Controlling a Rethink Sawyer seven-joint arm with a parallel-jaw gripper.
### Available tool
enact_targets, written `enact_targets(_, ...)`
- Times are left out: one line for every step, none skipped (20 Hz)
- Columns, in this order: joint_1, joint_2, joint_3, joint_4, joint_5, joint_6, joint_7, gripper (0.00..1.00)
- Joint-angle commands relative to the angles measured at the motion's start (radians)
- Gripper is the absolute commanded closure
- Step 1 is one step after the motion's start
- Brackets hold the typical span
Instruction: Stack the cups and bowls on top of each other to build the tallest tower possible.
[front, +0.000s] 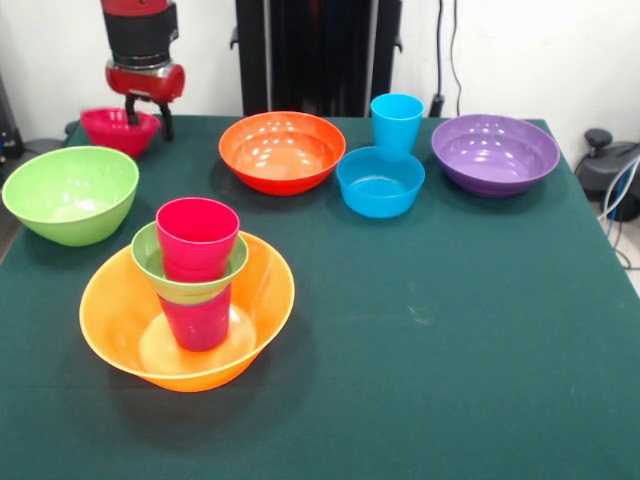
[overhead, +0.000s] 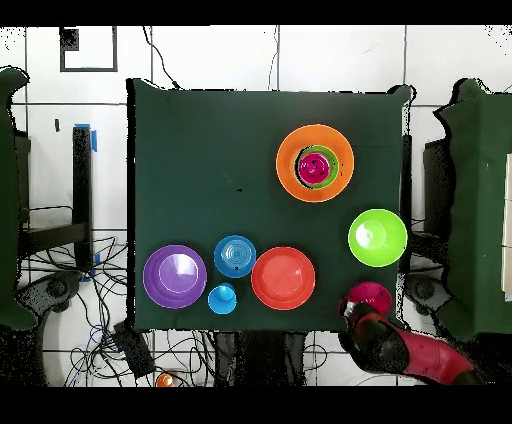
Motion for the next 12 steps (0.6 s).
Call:
enact_targets(0.028, 0.205, -0.125, -0.038, -0.079, -0.172, 0.1, 0.0)
enact_targets(0.028, 0.223, -0.135, -0.05, -0.08, -0.183, 0.095, 0.0)
enact_targets(0.028, 0.229, -0.141, -0.053, -0.078, -0.188, 0.091, 0.0)
enact_targets(0.023, 0.233, -0.138, -0.052, -0.078, -0.197, 0.088, 0.0)
enact_targets(0.02, 0.236, -0.135, -0.05, -0.074, -0.195, 0.087, 0.0)
enact_targets(0.022, 0.239, -0.128, -0.049, -0.065, -0.196, 0.088, 0.0)
enact_targets(0.03, 0.249, -0.134, -0.054, -0.058, -0.209, 0.089, 0.0)
enact_targets(0.037, 0.268, -0.137, -0.065, -0.047, -0.222, 0.094, 0.0)
enact_targets(0.044, 0.278, -0.145, -0.07, -0.039, -0.234, 0.096, 0.0)
enact_targets(0.054, 0.292, -0.15, -0.084, -0.029, -0.241, 0.097, 0.0)
enact_targets(0.055, 0.294, -0.15, -0.085, -0.027, -0.244, 0.094, 0.0)
enact_targets(0.053, 0.294, -0.147, -0.088, -0.024, -0.234, 0.092, 0.0)
